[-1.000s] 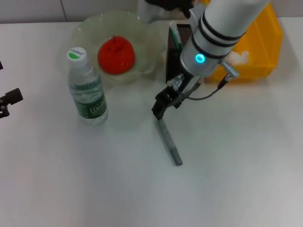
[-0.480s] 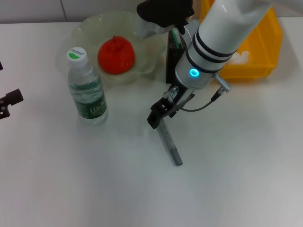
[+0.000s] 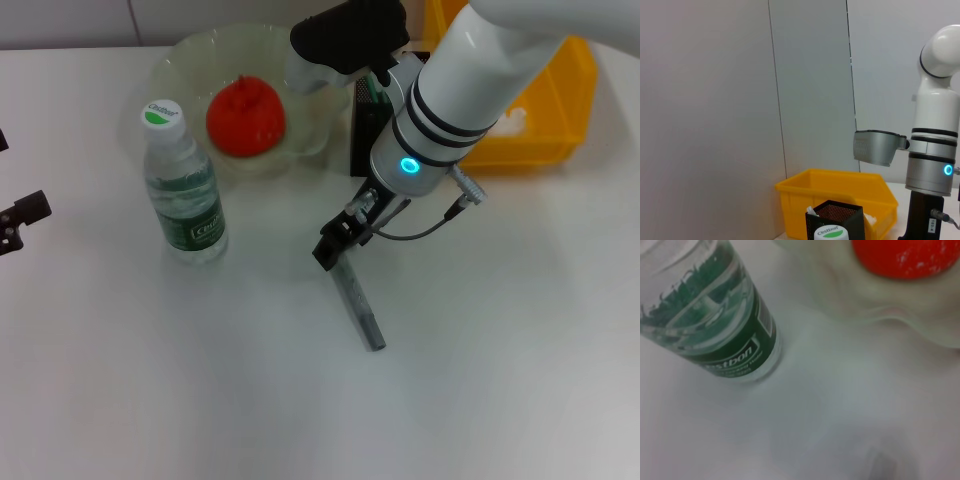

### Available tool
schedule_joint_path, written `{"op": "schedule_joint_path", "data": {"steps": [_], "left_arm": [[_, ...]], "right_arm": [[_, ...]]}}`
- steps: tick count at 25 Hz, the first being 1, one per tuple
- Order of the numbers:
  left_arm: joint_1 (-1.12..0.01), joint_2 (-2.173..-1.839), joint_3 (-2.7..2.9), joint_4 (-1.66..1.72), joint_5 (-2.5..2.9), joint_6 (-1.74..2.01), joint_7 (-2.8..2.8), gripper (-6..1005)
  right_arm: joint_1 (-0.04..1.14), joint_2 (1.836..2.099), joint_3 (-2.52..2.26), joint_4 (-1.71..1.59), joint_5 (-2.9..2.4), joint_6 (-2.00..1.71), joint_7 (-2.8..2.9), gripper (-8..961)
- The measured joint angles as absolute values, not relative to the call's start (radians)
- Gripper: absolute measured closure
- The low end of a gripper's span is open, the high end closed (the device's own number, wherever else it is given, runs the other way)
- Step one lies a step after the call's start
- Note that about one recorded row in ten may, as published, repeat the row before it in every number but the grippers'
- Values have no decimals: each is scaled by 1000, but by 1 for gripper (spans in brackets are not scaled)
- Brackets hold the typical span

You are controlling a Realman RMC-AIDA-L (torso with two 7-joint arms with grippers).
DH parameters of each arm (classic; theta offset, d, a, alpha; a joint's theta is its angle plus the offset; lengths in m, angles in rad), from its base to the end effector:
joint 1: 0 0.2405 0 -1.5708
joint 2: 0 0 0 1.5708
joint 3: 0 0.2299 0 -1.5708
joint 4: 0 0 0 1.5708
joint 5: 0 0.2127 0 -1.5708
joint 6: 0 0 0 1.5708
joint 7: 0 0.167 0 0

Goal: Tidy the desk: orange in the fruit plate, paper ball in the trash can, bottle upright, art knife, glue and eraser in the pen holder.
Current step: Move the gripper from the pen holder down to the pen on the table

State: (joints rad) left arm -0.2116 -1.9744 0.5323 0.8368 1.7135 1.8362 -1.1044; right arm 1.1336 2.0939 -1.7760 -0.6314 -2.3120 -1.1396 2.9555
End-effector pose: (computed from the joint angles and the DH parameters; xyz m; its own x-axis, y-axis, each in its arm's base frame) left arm -0.2885 0.2597 0.1119 0.8036 -0.0176 0.5949 0.3384 -0.8088 -0.4809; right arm 0.1094 0.3747 -0.1282 0.6220 -0.7456 0.2390 -0.6244 -0.6565 -0.4233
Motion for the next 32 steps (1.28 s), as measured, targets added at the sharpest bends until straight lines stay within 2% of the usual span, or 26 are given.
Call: {"op": "schedule_joint_path", "data": {"steps": [28, 30, 32], "left_arm": [[-206, -1979, 534, 842, 1713, 1843, -1101, 202], [-204, -1979, 534, 842, 1713, 1844, -1101, 202], [-203, -1979, 534, 842, 1713, 1844, -1101, 202]], "right_arm": [[1134, 2094, -1870, -625, -2248, -1118, 2952, 399], [1134, 2094, -1868, -623, -2247, -1121, 2952, 619], [1134, 2094, -1867, -623, -2247, -1125, 2952, 679]]}}
